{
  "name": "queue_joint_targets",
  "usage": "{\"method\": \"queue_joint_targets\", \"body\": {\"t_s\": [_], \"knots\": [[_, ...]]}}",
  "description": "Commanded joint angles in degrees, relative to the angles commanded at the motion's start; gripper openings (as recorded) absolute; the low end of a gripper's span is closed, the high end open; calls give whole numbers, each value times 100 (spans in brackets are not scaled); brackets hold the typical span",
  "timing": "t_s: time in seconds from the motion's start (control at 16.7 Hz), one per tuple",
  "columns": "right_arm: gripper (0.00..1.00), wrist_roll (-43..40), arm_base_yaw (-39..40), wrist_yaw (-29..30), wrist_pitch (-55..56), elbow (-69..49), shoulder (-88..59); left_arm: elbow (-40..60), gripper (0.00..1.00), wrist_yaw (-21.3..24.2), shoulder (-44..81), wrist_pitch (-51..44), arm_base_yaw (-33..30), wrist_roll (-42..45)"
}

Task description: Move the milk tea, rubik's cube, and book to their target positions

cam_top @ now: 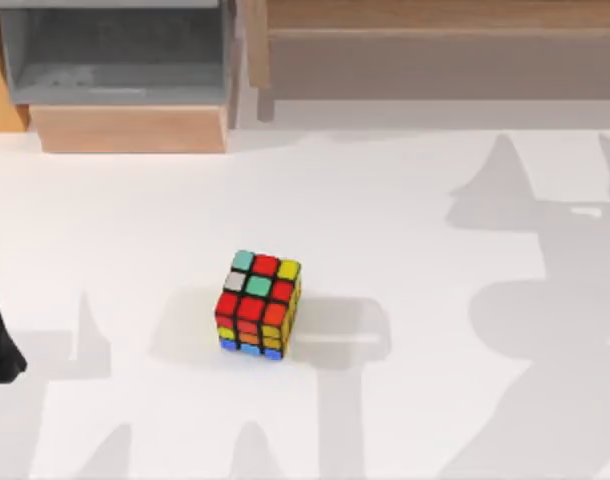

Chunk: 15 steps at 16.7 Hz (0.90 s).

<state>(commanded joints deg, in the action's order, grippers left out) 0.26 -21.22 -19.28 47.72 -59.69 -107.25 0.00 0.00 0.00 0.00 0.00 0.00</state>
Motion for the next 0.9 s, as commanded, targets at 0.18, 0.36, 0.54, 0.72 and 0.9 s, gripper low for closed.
{"method": "queue_joint_targets", "body": {"t_s": [0.18, 0.36, 0.54, 0.72, 0.9], "knots": [[100, -2, 41, 62, -107, -395, -274, 0, 100, 0, 0, 0, 0, 0], [100, -5, 143, 172, -335, -1112, -755, 0, 100, 0, 0, 0, 0, 0], [100, -8, 264, 283, -581, -1822, -1212, 0, 100, 0, 0, 0, 0, 0], [100, -11, 301, 338, -710, -2159, -1433, 0, 100, 0, 0, 0, 0, 0], [100, -11, 301, 338, -711, -2163, -1436, 0, 100, 0, 0, 0, 0, 0]]}}
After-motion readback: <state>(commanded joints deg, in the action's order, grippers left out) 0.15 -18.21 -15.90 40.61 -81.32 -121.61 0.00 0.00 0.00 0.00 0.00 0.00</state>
